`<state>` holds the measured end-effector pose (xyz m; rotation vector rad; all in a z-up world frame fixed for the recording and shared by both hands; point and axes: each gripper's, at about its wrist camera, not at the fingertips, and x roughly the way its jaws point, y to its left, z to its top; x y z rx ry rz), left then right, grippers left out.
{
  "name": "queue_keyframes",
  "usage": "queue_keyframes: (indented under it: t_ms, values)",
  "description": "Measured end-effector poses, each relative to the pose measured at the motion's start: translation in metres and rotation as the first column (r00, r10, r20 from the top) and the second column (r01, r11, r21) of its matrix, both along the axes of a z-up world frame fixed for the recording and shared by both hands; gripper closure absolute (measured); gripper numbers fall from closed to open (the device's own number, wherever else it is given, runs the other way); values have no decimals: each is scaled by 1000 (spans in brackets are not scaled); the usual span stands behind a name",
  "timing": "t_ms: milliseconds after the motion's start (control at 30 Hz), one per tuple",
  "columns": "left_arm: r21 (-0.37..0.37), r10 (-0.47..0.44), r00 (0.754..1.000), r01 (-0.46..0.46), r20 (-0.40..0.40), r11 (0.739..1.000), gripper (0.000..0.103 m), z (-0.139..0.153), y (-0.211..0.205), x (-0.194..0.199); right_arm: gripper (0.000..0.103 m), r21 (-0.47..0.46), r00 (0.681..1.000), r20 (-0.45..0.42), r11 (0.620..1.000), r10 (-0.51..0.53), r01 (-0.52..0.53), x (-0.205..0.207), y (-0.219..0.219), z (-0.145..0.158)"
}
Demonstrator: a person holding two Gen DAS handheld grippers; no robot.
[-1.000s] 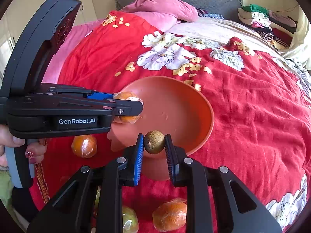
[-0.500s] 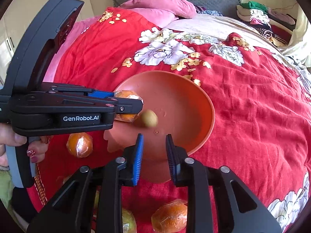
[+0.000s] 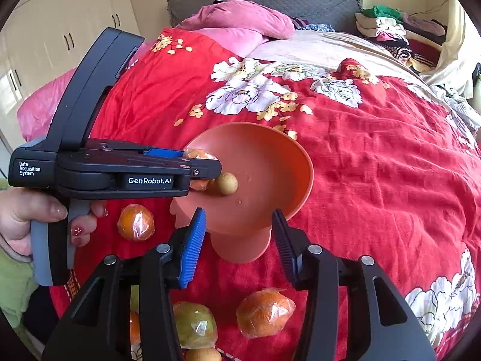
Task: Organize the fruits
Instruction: 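Open the right gripper to drop the longan while the left gripper releases the orange into the bowl, then withdraw both open grippers from the pink bowl back toward the fruits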
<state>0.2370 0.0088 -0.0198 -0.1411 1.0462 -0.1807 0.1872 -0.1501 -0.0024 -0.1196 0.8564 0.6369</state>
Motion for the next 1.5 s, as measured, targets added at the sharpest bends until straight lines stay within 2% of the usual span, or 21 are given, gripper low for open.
queue_keyframes:
  t_ms: [133, 400, 533, 600, 767, 933, 1133, 1500]
  values:
    - [-2, -1, 1000, 1, 6, 1000, 64, 2, -1, -1, 54, 11, 1000, 1, 1000, -14, 14, -1, -4, 2]
    - [-1, 2, 999, -2, 46, 1000, 55, 18, 0, -12, 44, 26, 999, 11, 999, -37, 37, -7, -13, 8]
    - [15, 14, 997, -15, 70, 1000, 41, 26, 2, -19, 39, 35, 998, 21, 998, -51, 50, -11, -19, 13]
    - [22, 14, 996, -16, 85, 1000, 38, 31, 1, -24, 36, 41, 998, 28, 997, -59, 58, -11, -22, 16]
    - [23, 17, 992, -19, 121, 1000, 19, 44, 1, -37, 25, 57, 996, 47, 996, -76, 73, -15, -29, 25]
    - [17, 18, 987, -21, 157, 1000, 10, 55, -1, -49, 16, 73, 993, 63, 993, -96, 92, -18, -36, 31]
    - [24, 30, 980, -35, 195, 999, 10, 67, 2, -64, 12, 86, 990, 75, 990, -118, 111, -21, -44, 38]
    - [20, 50, 976, -56, 212, 998, 10, 71, 7, -89, 9, 88, 988, 86, 989, -130, 122, -32, -51, 43]
